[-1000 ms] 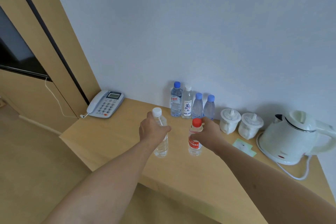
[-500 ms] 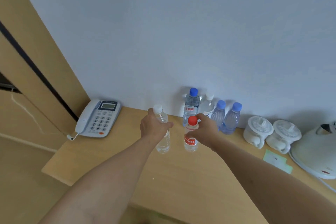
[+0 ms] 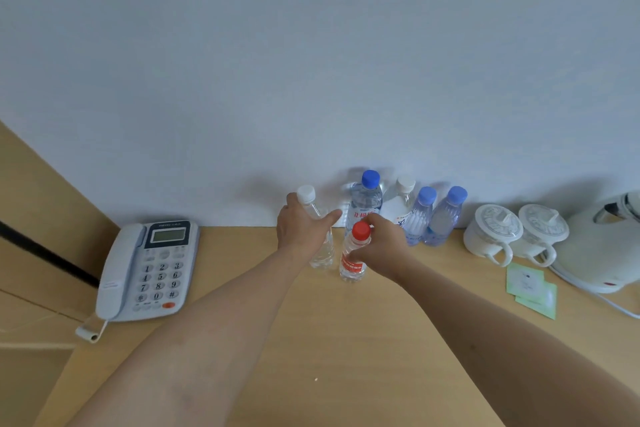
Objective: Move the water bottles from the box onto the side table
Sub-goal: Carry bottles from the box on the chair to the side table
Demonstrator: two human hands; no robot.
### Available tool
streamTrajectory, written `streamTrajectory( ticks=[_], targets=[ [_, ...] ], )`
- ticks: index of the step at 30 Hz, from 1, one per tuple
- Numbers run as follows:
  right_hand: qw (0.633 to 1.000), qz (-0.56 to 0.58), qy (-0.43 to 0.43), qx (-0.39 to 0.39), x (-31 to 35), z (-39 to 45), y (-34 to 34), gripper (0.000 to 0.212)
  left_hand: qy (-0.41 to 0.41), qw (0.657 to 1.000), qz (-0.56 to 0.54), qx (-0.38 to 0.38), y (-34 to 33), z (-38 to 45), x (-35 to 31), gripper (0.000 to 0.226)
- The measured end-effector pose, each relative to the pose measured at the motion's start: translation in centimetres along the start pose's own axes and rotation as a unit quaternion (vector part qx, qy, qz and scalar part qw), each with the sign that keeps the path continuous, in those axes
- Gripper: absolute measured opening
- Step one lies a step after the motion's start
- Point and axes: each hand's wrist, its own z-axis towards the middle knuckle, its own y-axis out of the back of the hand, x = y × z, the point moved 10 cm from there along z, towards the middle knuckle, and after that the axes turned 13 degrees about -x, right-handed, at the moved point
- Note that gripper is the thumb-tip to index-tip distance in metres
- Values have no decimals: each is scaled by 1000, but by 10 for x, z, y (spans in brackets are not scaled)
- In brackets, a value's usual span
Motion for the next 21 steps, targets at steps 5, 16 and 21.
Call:
streamTrajectory(
  ticks=[5,16,21],
  targets=[
    [1000,-2,5,10,3,13,-4,51,-13,1000,-22,12,-23,8,-18,56],
    [1000,9,12,6,-1,20,1,50,-21,999,-41,13,-39,16,-29,67],
    [1000,14,12,1,-5,20,4,51,7,998,-67,-11,-35,19,-29,69]
  ],
)
